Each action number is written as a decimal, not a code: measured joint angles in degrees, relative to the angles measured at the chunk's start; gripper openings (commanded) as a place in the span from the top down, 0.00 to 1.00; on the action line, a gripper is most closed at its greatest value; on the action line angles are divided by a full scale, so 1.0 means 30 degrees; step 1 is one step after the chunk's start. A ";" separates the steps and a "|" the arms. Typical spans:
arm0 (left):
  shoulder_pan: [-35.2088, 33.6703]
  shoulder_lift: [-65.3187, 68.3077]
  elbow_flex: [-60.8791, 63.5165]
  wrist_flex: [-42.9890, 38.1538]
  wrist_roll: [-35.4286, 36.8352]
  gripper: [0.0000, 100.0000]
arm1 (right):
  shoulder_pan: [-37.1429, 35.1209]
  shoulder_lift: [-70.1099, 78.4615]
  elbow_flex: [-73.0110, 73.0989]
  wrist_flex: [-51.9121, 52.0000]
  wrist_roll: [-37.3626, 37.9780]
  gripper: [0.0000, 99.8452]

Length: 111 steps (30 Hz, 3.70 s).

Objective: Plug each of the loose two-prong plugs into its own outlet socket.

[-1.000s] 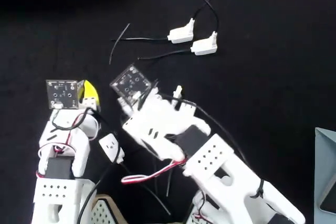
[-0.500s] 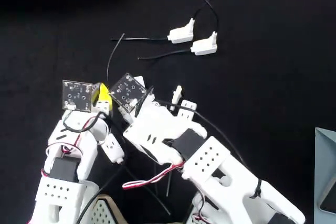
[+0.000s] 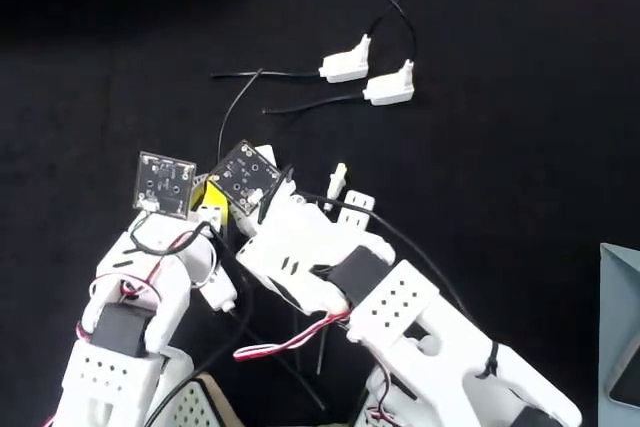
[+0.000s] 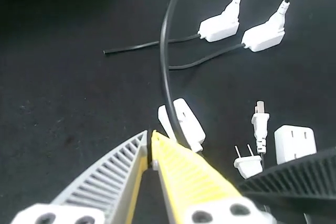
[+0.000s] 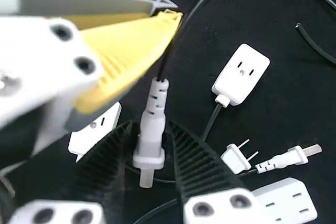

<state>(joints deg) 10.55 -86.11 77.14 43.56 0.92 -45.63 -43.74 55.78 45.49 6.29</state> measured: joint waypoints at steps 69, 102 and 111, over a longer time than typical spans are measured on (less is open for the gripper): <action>0.1084 -0.5802 -0.2051 0.3634 0.2081 0.97 | -0.3018 -0.7209 0.0352 0.1641 -0.1143 0.99; 0.4015 -0.5802 -0.3253 0.5333 -0.0381 0.97 | -0.2374 -0.7238 0.1495 0.1612 -0.1143 0.99; 0.0938 -0.5656 -0.3429 0.5568 0.1143 0.94 | 0.0821 -0.7238 0.1612 0.1612 -0.1114 0.99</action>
<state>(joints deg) 13.36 -103.08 66.86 60.26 4.35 -43.16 -65.45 60.62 50.33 2.95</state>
